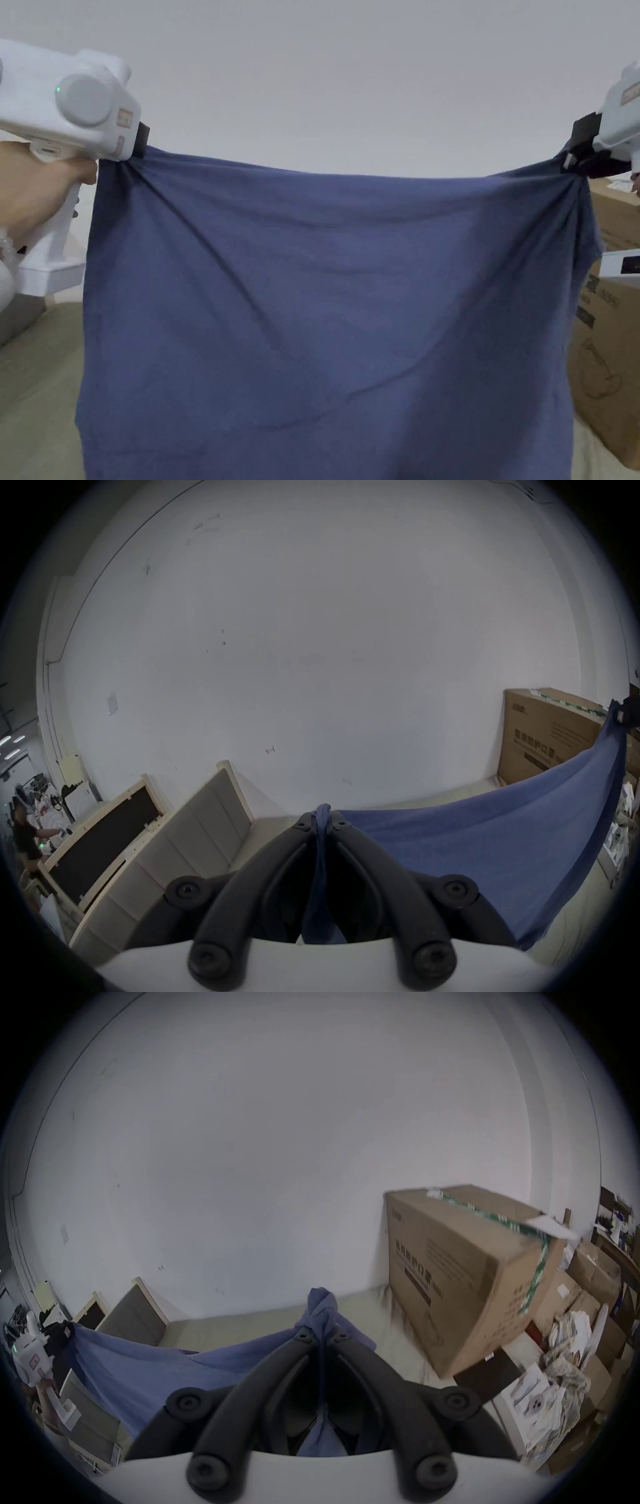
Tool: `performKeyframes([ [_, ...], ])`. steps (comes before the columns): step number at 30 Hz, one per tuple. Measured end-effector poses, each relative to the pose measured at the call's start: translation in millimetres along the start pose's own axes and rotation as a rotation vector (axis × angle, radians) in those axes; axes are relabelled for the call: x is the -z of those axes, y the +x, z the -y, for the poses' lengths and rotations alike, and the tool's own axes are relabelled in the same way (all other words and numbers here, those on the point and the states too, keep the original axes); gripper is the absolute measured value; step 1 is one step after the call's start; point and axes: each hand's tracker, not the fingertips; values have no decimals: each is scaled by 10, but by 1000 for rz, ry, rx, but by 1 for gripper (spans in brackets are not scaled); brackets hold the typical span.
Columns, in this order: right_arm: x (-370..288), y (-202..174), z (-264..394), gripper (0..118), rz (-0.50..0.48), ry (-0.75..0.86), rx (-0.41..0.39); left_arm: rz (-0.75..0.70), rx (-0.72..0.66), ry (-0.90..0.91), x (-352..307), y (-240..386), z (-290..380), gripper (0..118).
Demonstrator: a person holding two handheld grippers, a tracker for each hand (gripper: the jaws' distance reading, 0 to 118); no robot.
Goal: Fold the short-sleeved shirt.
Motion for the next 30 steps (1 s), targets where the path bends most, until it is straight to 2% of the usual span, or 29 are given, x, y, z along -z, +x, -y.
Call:
performKeyframes([
  [3,-117,-101,-248,2,-10,49,-2,-15,-42,62,51,-108,-173,2],
  [9,-291,-332,-373,2,-29,92,-40,-41,3,103,17,-157,-305,2],
  [12,-258,-398,-302,2,-35,86,-55,-48,-2,107,52,-174,-213,2],
  [17,13,-434,-60,2,-43,45,-37,-60,17,64,287,-130,137,3],
  [21,529,-482,397,2,-12,-64,-75,-46,8,-36,541,106,648,2],
  [24,1012,-449,930,2,-1,-169,-73,-50,34,-148,922,282,1191,2],
  [25,1370,-94,1014,2,7,-213,-69,-43,38,-193,1046,357,1422,2],
  [30,2224,214,2222,2,74,-459,-37,-10,16,-394,1560,656,2610,2],
])
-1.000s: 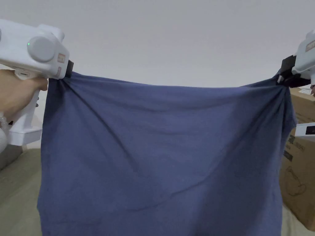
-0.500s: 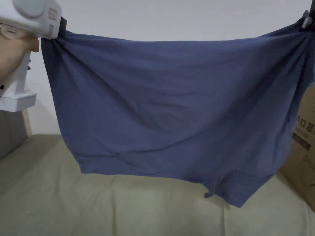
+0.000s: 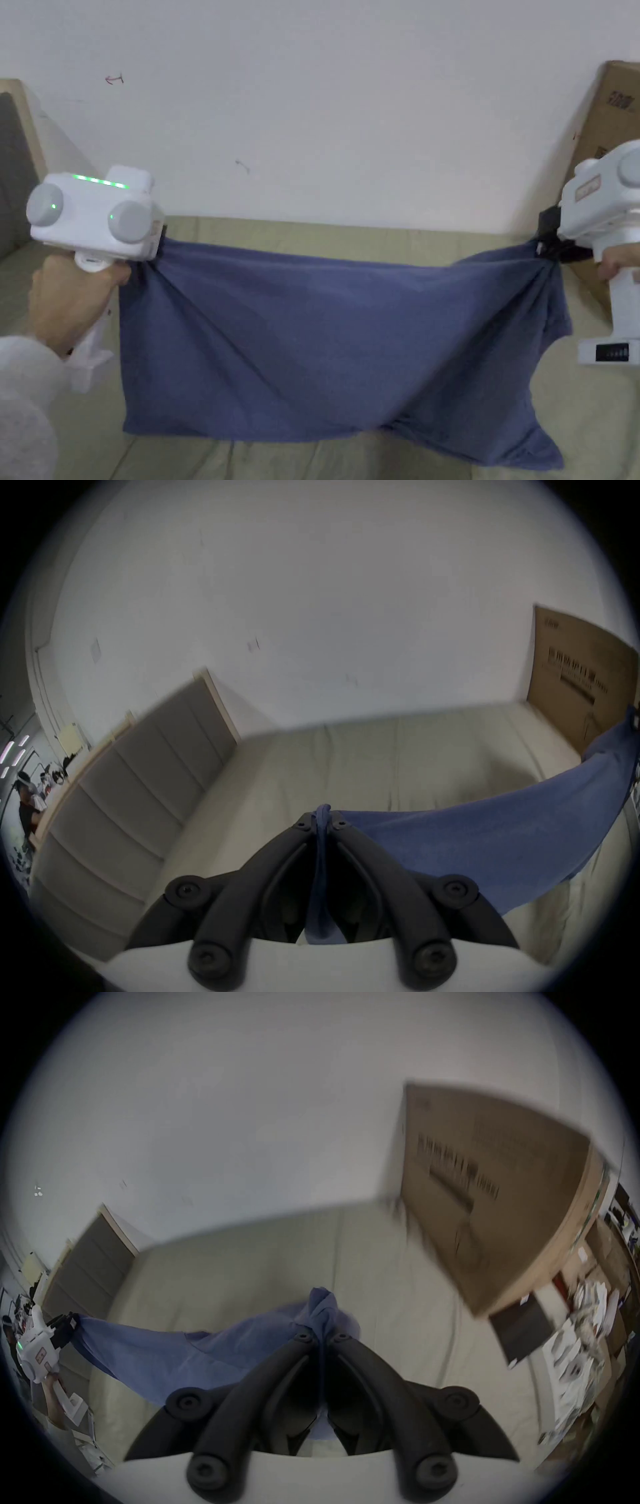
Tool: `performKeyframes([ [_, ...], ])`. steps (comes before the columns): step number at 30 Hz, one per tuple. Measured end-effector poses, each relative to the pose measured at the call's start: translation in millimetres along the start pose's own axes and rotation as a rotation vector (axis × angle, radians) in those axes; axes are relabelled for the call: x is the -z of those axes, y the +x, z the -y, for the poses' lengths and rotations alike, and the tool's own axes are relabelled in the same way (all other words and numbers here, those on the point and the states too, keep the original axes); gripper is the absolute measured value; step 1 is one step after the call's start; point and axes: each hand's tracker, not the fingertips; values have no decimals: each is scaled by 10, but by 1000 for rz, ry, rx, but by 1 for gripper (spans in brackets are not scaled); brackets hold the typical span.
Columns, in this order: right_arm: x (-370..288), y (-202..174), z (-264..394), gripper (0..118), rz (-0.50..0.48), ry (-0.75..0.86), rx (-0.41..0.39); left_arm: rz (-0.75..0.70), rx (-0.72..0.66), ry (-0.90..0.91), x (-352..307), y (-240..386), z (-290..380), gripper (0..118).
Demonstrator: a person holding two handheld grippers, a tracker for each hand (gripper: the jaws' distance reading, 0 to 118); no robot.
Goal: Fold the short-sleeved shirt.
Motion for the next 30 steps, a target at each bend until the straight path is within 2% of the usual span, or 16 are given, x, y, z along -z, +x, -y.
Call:
performKeyframes([
  [2,460,77,406,2,7,-122,0,12,-20,-107,302,82,363,2],
  [4,761,174,785,2,12,-209,62,37,-42,-183,456,119,688,2],
  [6,907,277,1086,2,-19,-246,88,41,-68,-212,486,95,947,2],
  [8,843,350,1262,2,-11,-247,71,61,-91,-212,393,21,1122,2],
  [12,323,503,1530,2,-35,-189,59,84,-139,-156,-135,-187,1411,2],
  [14,-53,582,1753,2,-64,-146,43,76,-102,-116,-531,-232,1633,2],
  [20,-1174,679,2923,2,-50,-92,65,98,-87,-104,-1711,-362,2549,2],
  [23,-1523,733,3567,2,-31,-111,66,79,0,-145,-2047,-437,3090,2],
  [25,-1676,797,3962,2,-21,-152,125,117,-82,-168,-2206,-540,3377,2],
  [26,-1707,835,4132,2,-33,-168,125,128,-122,-183,-2256,-588,3494,2],
  [28,-1679,876,4425,2,-9,-224,148,130,-113,-223,-2320,-639,3714,2],
  [30,-1612,924,4622,2,-26,-274,209,100,-67,-252,-2353,-608,3921,2],
])
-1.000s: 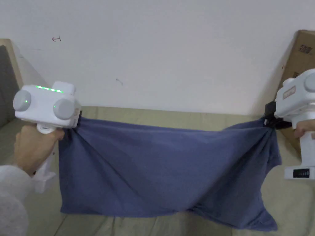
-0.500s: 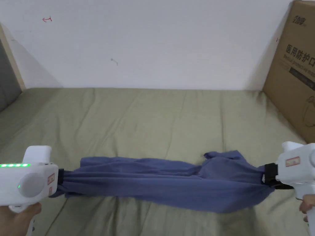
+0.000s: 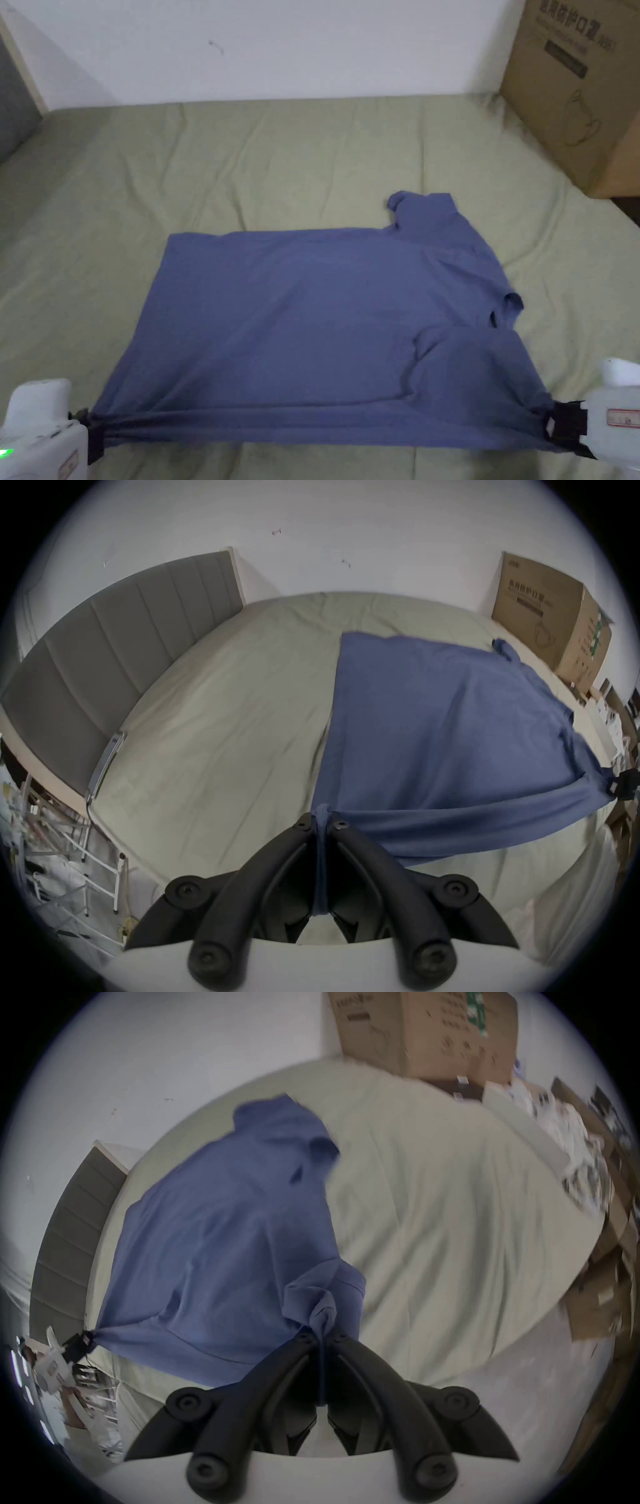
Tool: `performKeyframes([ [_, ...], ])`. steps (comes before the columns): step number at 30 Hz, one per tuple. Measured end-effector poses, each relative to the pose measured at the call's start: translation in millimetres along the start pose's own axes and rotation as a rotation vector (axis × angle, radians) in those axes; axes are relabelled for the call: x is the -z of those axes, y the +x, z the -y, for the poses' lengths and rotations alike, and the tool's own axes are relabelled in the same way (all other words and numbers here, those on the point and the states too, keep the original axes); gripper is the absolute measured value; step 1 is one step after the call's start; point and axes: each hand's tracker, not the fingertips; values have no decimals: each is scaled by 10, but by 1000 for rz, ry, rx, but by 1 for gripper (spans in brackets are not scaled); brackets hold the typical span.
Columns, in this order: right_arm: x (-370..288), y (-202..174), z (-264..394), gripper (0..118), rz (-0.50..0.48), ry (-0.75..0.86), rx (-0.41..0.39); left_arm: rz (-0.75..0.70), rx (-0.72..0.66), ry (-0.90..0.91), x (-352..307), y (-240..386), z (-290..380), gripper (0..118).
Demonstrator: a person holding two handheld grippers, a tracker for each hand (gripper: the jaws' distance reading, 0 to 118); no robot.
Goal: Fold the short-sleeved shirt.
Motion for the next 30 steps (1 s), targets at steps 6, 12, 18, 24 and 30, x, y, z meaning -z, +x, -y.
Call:
performKeyframes([
  [6,-105,-115,46,17,-8,90,-99,50,-23,10,-97,-67,131,40],
  [12,-540,-193,75,83,-64,201,-125,82,-123,76,-465,-268,124,84],
  [18,-817,-267,497,48,-35,242,-208,165,-217,95,-902,-254,546,16],
  [24,-722,-284,756,5,-61,194,-132,92,-188,114,-898,-209,668,0],
  [30,-583,-191,675,5,-51,165,-103,79,-188,109,-578,-264,392,60],
])
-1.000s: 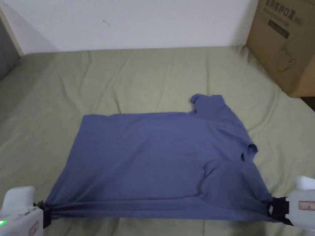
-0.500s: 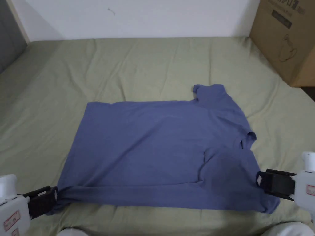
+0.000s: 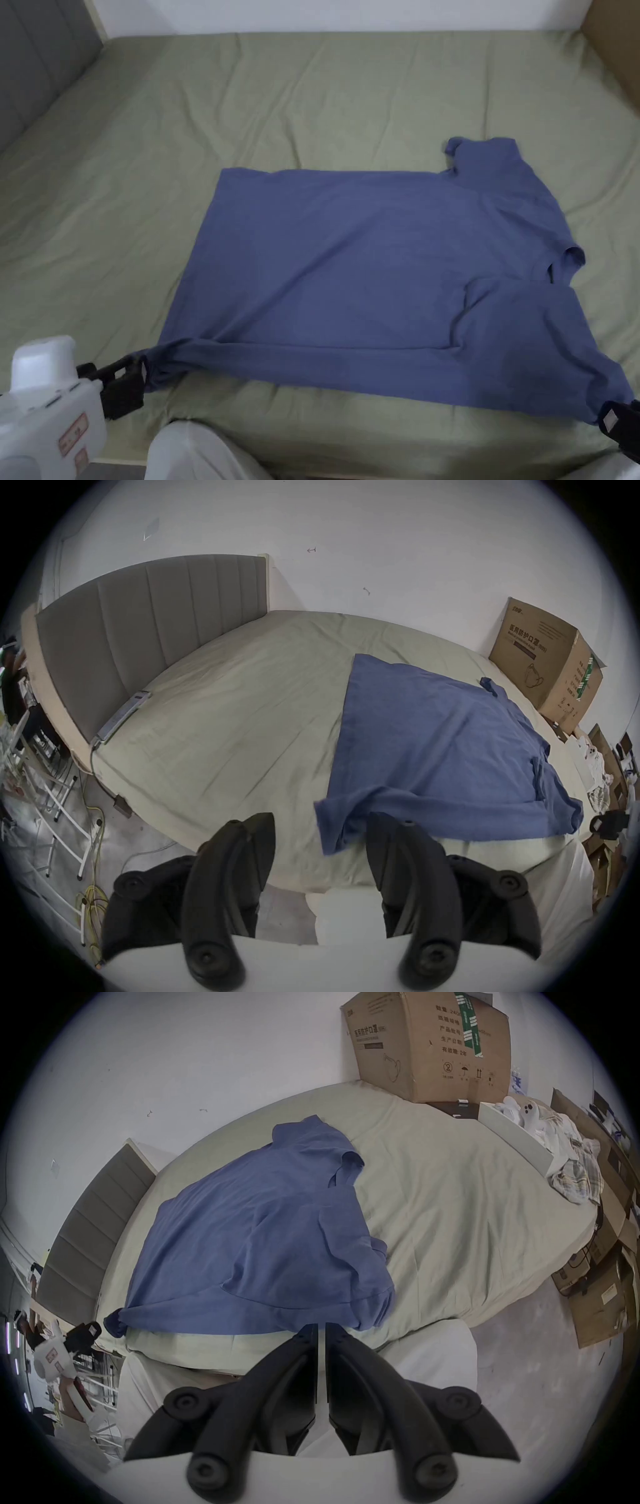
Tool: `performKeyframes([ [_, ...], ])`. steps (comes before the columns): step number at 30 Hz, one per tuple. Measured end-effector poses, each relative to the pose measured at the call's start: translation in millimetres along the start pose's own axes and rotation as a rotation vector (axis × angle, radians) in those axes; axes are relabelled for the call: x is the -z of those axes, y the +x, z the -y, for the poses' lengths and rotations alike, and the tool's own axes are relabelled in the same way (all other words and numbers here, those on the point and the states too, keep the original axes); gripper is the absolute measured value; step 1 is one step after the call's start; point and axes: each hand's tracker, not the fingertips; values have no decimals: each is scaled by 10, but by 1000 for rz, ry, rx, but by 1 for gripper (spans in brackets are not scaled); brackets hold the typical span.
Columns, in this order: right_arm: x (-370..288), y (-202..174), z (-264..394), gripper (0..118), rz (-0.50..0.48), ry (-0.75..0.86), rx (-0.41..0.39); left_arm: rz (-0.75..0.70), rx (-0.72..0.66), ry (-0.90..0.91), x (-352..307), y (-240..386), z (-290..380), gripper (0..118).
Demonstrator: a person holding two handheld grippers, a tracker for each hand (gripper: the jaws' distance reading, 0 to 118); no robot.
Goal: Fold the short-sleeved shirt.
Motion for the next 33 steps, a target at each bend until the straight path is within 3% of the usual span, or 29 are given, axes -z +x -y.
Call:
performKeyframes([
  [5,148,34,-29,5,30,-25,-5,53,23,-73,402,122,-79,57],
  [6,177,40,-22,5,23,-23,0,83,20,-102,470,137,-84,42],
  [7,190,42,-21,10,17,-22,4,115,14,-125,531,142,-90,4],
  [10,201,76,-37,90,-15,0,27,54,68,-141,609,227,-105,2],
  [11,203,103,-43,99,-19,-4,28,73,80,-159,603,226,-132,2],
  [12,198,121,-54,100,-18,-4,28,86,75,-162,573,225,-152,2],
  [17,279,242,-220,100,47,-3,-19,91,63,-141,486,218,-198,2],
  [21,572,236,-411,99,73,-43,-137,92,81,-139,454,251,-232,2],
  [22,617,217,-446,94,105,-64,-143,92,80,-138,447,255,-236,2],
  [23,644,197,-472,66,96,-65,-146,91,78,-138,436,263,-242,2],
  [24,650,201,-476,31,78,-50,-144,92,76,-142,426,271,-247,2],
  [25,667,213,-470,13,71,-46,-134,90,75,-142,447,251,-239,2],
  [33,608,306,-498,7,22,-45,-34,93,87,-136,424,252,-281,2],
])
